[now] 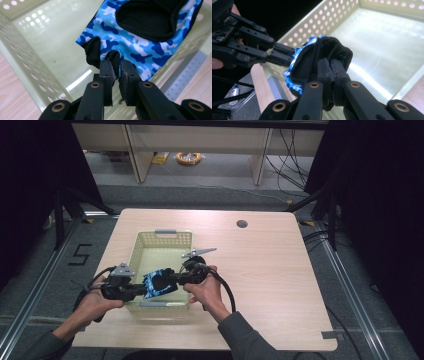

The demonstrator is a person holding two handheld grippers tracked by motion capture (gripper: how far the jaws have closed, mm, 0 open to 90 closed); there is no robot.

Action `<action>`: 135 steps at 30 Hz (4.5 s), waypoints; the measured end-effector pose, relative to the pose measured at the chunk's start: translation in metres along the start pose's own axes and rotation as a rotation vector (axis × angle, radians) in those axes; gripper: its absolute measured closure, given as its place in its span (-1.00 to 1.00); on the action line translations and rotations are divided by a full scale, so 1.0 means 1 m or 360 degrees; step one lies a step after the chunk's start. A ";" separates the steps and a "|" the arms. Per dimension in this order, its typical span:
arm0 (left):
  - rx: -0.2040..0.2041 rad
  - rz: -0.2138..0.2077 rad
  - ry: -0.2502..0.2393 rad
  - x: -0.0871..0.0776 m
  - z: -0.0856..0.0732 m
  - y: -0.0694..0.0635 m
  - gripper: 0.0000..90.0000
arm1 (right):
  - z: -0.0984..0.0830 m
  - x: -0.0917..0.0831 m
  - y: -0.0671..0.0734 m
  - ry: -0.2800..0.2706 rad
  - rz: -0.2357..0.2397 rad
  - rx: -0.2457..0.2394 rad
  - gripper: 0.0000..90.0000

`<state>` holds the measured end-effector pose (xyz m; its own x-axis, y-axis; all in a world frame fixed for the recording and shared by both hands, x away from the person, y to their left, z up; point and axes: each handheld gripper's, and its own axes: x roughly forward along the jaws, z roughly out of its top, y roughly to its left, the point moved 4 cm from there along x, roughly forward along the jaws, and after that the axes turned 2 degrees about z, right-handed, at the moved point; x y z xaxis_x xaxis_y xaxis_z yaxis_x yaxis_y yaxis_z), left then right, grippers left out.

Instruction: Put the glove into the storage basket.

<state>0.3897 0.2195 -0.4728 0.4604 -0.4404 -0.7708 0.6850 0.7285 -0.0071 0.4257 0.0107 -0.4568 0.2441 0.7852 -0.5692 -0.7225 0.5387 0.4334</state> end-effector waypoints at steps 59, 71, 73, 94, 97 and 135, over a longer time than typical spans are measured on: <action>-0.0094 0.0010 -0.0008 -0.005 0.018 -0.008 0.00 | -0.007 -0.005 -0.008 0.0112 -0.0240 -0.0079 0.59; -0.0178 -0.0028 -0.0094 -0.011 0.020 -0.016 -0.26 | -0.007 -0.037 -0.017 -0.0027 -0.0209 -0.0103 0.34; -0.0197 -0.0048 -0.0105 -0.011 0.019 -0.019 -0.29 | -0.009 -0.044 -0.016 -0.0035 -0.0187 -0.0089 0.30; -0.0211 -0.0253 -0.0320 -0.020 0.018 -0.076 -0.36 | -0.037 -0.120 -0.038 -0.0215 -0.0254 -0.0029 0.05; -0.0181 -0.0254 -0.0316 -0.020 0.018 -0.083 -0.36 | -0.043 -0.128 -0.041 -0.0237 -0.0256 -0.0022 0.05; 0.0008 -0.0335 -0.0391 0.013 -0.017 -0.148 -0.48 | -0.125 -0.153 -0.055 -0.0317 -0.0300 -0.0016 -0.23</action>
<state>0.2847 0.1151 -0.4926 0.4305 -0.6949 -0.5760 0.7821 0.6057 -0.1461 0.3469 -0.1769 -0.4813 0.4966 0.7166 -0.4898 -0.6585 0.6787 0.3252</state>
